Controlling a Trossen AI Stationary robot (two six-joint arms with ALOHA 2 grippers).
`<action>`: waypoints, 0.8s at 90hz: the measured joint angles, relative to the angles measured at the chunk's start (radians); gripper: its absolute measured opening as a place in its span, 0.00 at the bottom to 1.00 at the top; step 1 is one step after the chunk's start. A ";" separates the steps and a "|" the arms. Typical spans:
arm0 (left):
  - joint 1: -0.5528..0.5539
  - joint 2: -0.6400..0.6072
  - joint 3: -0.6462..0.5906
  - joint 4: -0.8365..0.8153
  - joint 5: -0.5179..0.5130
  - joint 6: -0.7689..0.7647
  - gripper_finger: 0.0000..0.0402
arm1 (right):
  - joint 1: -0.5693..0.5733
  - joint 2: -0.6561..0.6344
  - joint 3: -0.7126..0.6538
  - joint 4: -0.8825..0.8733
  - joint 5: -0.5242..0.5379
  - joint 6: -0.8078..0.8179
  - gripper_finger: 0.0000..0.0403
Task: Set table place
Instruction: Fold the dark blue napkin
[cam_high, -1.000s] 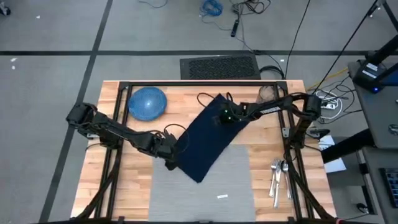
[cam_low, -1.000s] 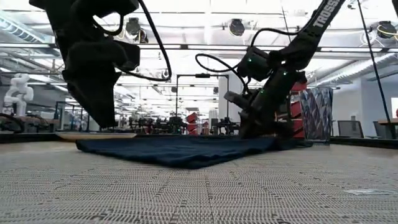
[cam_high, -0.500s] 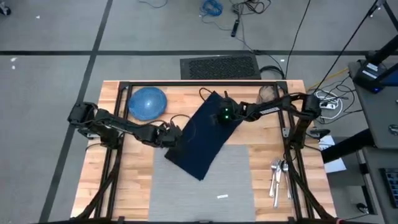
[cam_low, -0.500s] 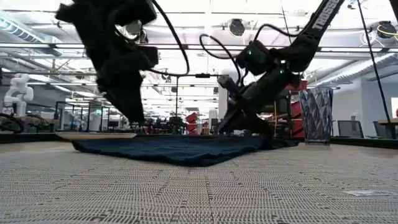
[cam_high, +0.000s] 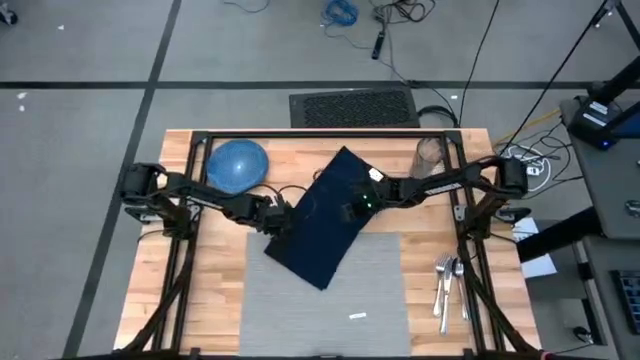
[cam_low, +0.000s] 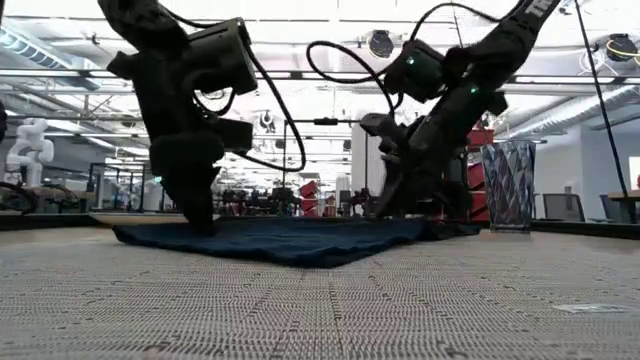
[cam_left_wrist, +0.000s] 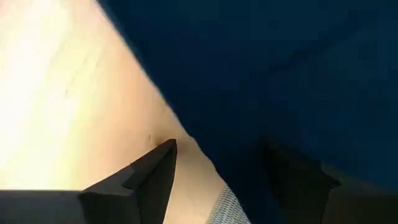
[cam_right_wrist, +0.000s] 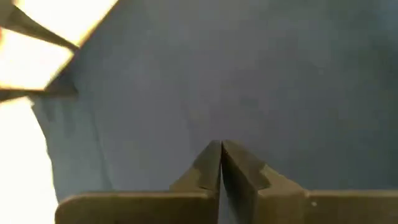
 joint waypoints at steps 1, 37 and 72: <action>-0.001 0.000 0.000 -0.002 0.006 -0.006 0.55 | 0.004 -0.004 0.000 -0.014 0.008 0.001 0.00; -0.010 0.013 -0.006 0.387 0.518 -0.073 0.55 | 0.012 -0.048 0.001 -0.175 0.132 0.026 0.00; 0.029 -0.015 -0.006 0.425 0.441 -0.072 0.55 | -0.075 -0.026 0.002 -0.184 0.128 -0.019 0.00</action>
